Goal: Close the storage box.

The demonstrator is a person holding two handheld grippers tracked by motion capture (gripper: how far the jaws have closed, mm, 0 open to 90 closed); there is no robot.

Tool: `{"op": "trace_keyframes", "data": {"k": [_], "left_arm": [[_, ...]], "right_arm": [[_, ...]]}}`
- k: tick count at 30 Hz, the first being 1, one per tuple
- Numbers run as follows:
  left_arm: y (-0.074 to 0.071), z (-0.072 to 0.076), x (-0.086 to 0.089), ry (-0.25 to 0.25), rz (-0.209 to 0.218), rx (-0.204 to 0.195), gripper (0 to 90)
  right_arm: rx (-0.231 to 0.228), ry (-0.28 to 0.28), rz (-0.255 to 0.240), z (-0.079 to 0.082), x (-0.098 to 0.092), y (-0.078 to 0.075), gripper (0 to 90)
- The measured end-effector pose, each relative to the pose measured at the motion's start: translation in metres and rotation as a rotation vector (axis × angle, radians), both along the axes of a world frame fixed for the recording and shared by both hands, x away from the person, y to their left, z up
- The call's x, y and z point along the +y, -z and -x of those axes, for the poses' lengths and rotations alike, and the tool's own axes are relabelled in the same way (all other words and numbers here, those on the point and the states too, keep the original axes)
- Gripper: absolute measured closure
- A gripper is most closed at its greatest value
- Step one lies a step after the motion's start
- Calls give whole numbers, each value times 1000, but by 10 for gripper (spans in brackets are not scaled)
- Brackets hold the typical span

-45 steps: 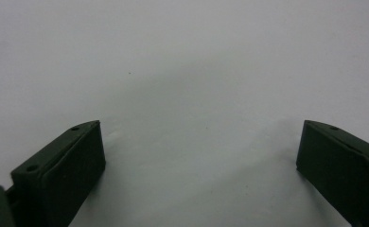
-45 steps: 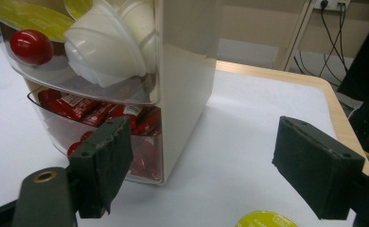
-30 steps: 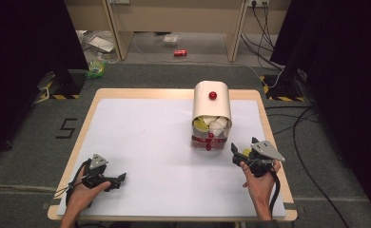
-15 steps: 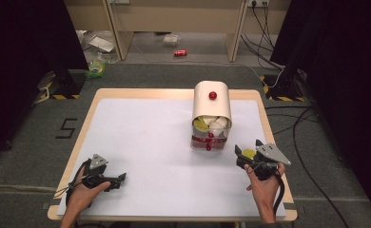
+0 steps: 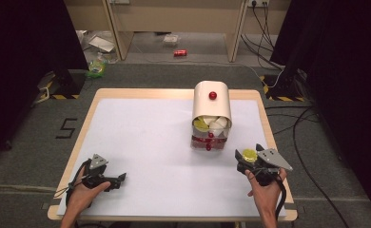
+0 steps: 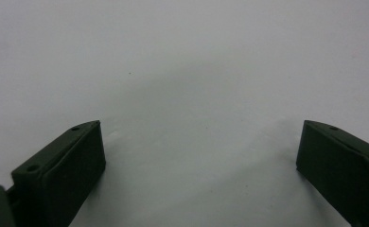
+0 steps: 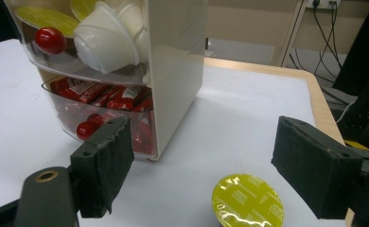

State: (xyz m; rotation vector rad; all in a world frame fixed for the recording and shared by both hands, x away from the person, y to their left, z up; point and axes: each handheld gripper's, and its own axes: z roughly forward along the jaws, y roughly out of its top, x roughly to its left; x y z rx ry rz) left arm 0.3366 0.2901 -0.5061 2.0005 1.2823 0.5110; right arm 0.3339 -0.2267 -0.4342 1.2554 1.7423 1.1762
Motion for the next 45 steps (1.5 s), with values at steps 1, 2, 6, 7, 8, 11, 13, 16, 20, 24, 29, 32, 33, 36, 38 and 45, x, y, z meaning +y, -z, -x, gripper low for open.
{"op": "trace_keyframes", "data": {"k": [1, 2, 6, 7, 8, 11, 13, 16, 20, 24, 29, 32, 33, 36, 38, 45], "left_arm": [[0, 0, 0, 0, 0, 0, 13], [0, 0, 0, 0, 0, 0, 13], [0, 0, 0, 0, 0, 0, 13], [0, 0, 0, 0, 0, 0, 13], [0, 0, 0, 0, 0, 0, 13], [0, 0, 0, 0, 0, 0, 13], [0, 0, 0, 0, 0, 0, 13], [0, 0, 0, 0, 0, 0, 13], [0, 0, 0, 0, 0, 0, 13], [0, 0, 0, 0, 0, 0, 13], [0, 0, 0, 0, -1, 0, 13], [0, 0, 0, 0, 0, 0, 13], [0, 0, 0, 0, 0, 0, 13], [0, 0, 0, 0, -1, 0, 13], [0, 0, 0, 0, -1, 0, 13], [0, 0, 0, 0, -2, 0, 13]], "right_arm": [[0, 0, 0, 0, 0, 0, 214], [1, 1, -1, 1, 0, 0, 214], [1, -3, 2, 6, -1, 1, 215], [1, -5, -1, 7, -1, 2, 215], [4, -7, 2, 10, -1, 2, 215], [6, -21, 2, 12, 0, 3, 215], [6, -23, 5, 15, 0, 3, 215], [6, -25, 7, 16, 1, 4, 215], [12, -40, 14, 20, 2, 5, 215], [18, -49, 19, 23, 3, 7, 216], [25, -56, 29, 27, 2, 9, 216], [32, -56, 27, 30, 1, 10, 216], [33, -58, 25, 30, 1, 11, 216], [38, -62, 28, 34, 0, 12, 216], [45, -62, 27, 35, 0, 12, 215], [55, -72, 28, 40, -1, 14, 216]]}}
